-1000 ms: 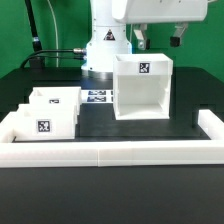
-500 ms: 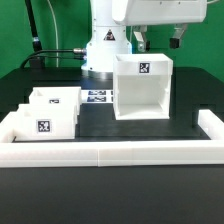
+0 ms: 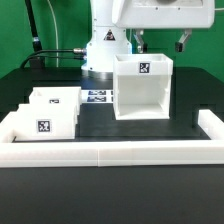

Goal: Assemble drawer

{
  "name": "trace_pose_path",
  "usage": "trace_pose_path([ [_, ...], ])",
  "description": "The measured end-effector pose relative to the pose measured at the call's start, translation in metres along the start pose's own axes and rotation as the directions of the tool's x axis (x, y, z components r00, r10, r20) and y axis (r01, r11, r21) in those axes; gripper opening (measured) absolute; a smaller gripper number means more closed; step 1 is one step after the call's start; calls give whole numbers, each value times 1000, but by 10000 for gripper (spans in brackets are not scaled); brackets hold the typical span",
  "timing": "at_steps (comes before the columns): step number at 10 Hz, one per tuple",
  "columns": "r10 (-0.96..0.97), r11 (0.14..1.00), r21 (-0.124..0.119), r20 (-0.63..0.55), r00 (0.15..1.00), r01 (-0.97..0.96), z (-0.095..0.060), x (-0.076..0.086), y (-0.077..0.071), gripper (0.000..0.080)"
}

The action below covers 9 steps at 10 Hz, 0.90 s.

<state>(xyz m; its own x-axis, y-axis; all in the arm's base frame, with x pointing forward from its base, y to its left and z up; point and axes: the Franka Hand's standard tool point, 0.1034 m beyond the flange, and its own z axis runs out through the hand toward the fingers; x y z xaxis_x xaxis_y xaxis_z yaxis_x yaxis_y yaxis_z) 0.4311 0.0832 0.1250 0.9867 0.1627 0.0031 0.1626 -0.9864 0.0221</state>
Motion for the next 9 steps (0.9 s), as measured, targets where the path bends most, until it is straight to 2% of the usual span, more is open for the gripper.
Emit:
trace_pose_path([
  [4, 143, 990, 9, 26, 989, -144, 20, -10, -23, 650],
  [5, 136, 991, 9, 26, 990, -136, 20, -9, -22, 650],
  [7, 132, 991, 9, 27, 991, -133, 21, -10, -20, 404],
  [8, 132, 991, 9, 27, 991, -133, 21, -10, -20, 404],
  [9, 132, 991, 9, 27, 991, -133, 21, -10, -20, 192],
])
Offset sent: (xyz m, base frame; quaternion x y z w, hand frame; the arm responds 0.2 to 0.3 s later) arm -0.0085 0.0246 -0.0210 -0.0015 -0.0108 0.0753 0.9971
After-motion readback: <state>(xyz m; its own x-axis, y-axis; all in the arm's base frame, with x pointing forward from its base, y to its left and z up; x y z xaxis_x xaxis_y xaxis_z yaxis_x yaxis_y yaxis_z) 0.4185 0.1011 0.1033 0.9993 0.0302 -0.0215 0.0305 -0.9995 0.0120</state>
